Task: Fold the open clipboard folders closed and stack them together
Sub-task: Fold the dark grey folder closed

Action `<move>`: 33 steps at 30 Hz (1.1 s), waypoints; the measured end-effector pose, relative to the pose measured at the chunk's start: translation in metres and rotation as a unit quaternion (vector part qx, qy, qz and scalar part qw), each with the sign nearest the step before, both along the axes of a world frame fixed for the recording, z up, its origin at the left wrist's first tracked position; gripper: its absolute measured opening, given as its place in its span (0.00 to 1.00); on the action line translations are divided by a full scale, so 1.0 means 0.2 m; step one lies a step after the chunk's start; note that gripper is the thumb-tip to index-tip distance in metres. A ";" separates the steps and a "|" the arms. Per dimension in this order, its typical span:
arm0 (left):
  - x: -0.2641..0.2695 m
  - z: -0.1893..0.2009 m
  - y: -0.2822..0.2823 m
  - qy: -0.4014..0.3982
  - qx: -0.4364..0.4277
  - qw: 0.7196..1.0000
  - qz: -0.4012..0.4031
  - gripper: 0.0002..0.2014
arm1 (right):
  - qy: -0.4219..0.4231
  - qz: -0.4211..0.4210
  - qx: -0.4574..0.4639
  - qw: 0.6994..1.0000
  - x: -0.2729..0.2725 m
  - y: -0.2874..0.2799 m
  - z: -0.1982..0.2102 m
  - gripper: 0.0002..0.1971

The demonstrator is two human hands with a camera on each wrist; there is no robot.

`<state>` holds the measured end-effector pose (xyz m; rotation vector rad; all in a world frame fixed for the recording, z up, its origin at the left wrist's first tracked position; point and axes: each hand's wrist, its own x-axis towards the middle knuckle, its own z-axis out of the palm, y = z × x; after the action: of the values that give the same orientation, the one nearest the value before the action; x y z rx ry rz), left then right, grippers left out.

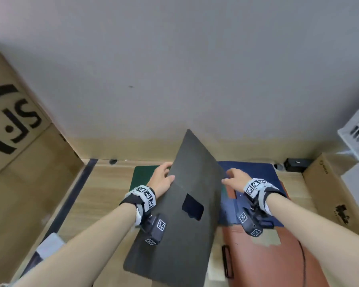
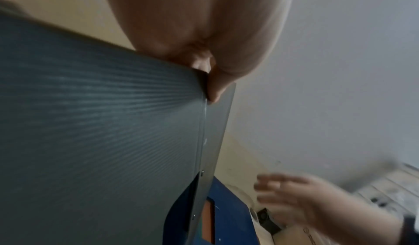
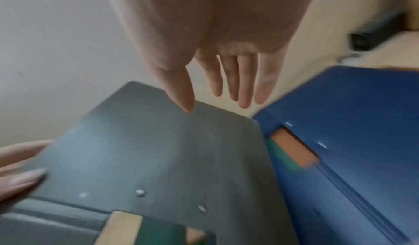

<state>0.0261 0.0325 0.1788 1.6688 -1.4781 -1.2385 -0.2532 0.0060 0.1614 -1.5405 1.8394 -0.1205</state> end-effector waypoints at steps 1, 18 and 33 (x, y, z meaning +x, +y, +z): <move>-0.01 0.04 -0.03 -0.025 -0.017 0.999 -0.020 0.19 | 0.000 0.013 -0.038 0.999 0.03 -0.03 0.08 0.30; -0.10 0.50 -0.23 -0.319 -0.267 0.897 -0.150 0.15 | 0.231 0.160 -0.244 0.928 0.12 -0.16 0.66 0.11; -0.23 -0.50 0.16 -0.420 -0.041 0.851 -0.313 0.22 | 0.141 0.249 -0.066 0.956 0.00 0.27 -0.38 0.27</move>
<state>-0.0194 0.0647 0.0778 1.8261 -2.7270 -0.6765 -0.2523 0.0601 0.0852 -2.1598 1.6099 0.2285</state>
